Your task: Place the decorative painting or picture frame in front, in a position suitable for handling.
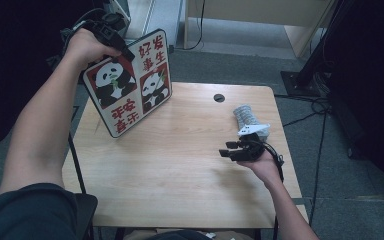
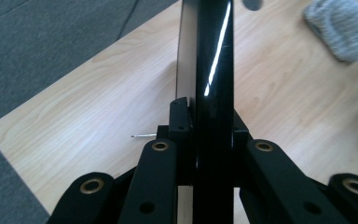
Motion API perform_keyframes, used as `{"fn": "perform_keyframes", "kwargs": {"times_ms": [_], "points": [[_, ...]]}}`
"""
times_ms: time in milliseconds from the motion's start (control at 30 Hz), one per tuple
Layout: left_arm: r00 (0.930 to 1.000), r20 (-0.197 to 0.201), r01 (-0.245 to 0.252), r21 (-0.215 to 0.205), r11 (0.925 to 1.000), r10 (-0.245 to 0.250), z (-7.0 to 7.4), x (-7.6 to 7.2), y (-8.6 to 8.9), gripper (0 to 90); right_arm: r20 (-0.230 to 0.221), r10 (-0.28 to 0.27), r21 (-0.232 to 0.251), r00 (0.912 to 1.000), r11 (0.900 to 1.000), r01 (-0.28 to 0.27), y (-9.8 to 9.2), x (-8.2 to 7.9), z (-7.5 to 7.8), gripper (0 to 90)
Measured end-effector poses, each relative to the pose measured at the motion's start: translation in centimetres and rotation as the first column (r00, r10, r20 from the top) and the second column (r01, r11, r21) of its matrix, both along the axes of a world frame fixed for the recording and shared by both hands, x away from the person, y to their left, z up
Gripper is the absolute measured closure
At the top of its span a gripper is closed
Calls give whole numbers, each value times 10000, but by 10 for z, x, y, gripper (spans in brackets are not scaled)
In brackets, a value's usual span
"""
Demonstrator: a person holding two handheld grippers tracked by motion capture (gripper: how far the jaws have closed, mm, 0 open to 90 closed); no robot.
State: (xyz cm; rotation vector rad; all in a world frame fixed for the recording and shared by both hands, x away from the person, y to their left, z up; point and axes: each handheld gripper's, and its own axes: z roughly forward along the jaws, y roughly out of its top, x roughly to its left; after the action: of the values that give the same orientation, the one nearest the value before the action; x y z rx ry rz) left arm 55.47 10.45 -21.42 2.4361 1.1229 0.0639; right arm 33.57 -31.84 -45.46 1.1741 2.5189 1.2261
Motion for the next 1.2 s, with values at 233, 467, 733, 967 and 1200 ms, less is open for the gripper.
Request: {"fn": "perform_keyframes", "kwargs": {"times_ms": [233, 467, 733, 967, 1200], "points": [[9982, -178, 577, -238, 9981, -581, 9, -25, -25, 801, 94, -226, 175, 9997, 9996, 225, -3, 1, 1, 502], [9920, -478, 1144, -492, 9922, -1167, 4, -41, -54, 801, 128, -339, 163, 9993, 9993, 337, -5, 3, 1, 502], [9881, -562, 1386, -820, 9869, -1434, -4, -59, -83, 800, 133, -392, 88, 9991, 9992, 391, -6, 5, 1, 502], [9814, -654, 1773, -526, 9827, -1806, -10, -70, -108, 798, 186, -436, -21, 9989, 9990, 436, -6, 5, 1, 502], [9711, -829, 2178, -785, 9728, -2240, -16, -79, -119, 794, 245, -518, -49, 9984, 9986, 519, -8, 6, 1, 499]]}}
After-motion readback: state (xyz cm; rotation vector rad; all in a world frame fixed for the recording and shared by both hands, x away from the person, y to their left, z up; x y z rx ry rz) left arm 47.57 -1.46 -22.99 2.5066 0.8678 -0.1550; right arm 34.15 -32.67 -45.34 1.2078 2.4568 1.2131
